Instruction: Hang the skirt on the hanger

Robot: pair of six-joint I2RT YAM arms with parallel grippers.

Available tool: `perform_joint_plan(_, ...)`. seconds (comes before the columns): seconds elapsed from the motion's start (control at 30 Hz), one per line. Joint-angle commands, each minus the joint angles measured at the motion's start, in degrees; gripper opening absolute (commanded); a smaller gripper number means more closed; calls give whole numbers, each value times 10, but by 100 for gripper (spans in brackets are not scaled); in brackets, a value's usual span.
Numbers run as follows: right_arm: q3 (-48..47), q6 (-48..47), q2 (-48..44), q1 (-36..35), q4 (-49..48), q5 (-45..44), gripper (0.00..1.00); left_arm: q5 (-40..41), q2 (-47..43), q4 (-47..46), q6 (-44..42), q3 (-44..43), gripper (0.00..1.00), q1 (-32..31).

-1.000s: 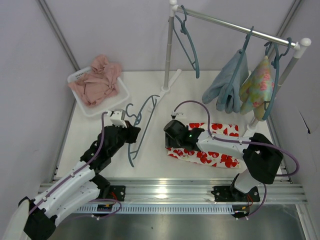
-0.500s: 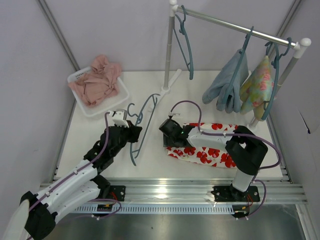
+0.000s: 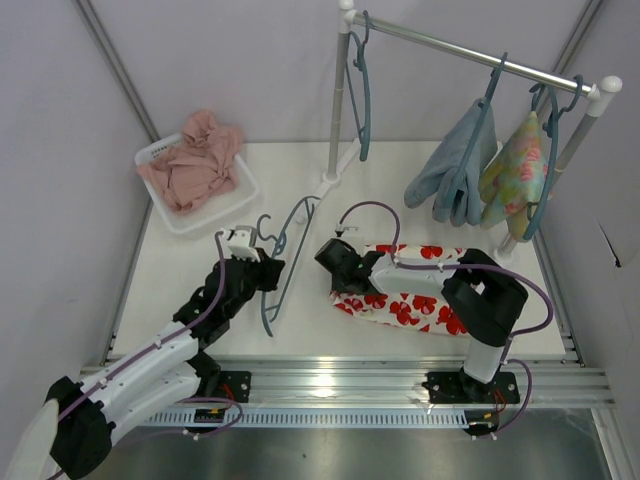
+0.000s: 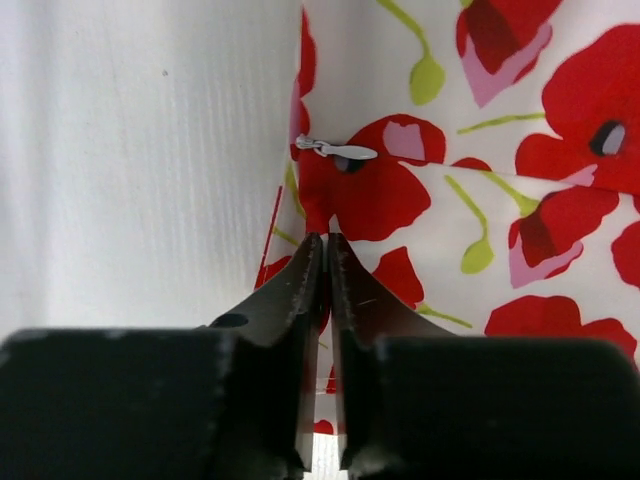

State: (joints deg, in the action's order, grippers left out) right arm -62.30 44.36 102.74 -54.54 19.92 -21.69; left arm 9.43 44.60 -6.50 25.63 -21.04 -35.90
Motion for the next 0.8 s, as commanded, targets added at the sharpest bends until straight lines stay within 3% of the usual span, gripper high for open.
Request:
perform_joint_plan(0.0,36,8,-37,1,-30,-15,8,15,8,-71,14,16,1,-7)
perform_joint_plan(0.13,98,13,-96,3,-94,13,0,37,17,-99,32,30,1,-29)
perform_joint_plan(0.47,154,32,-160,7,-179,65,0,114,70,-158,78,50,1,-98)
perform_joint_plan(0.77,167,24,-228,6,-218,70,0,167,112,-171,119,53,1,-109)
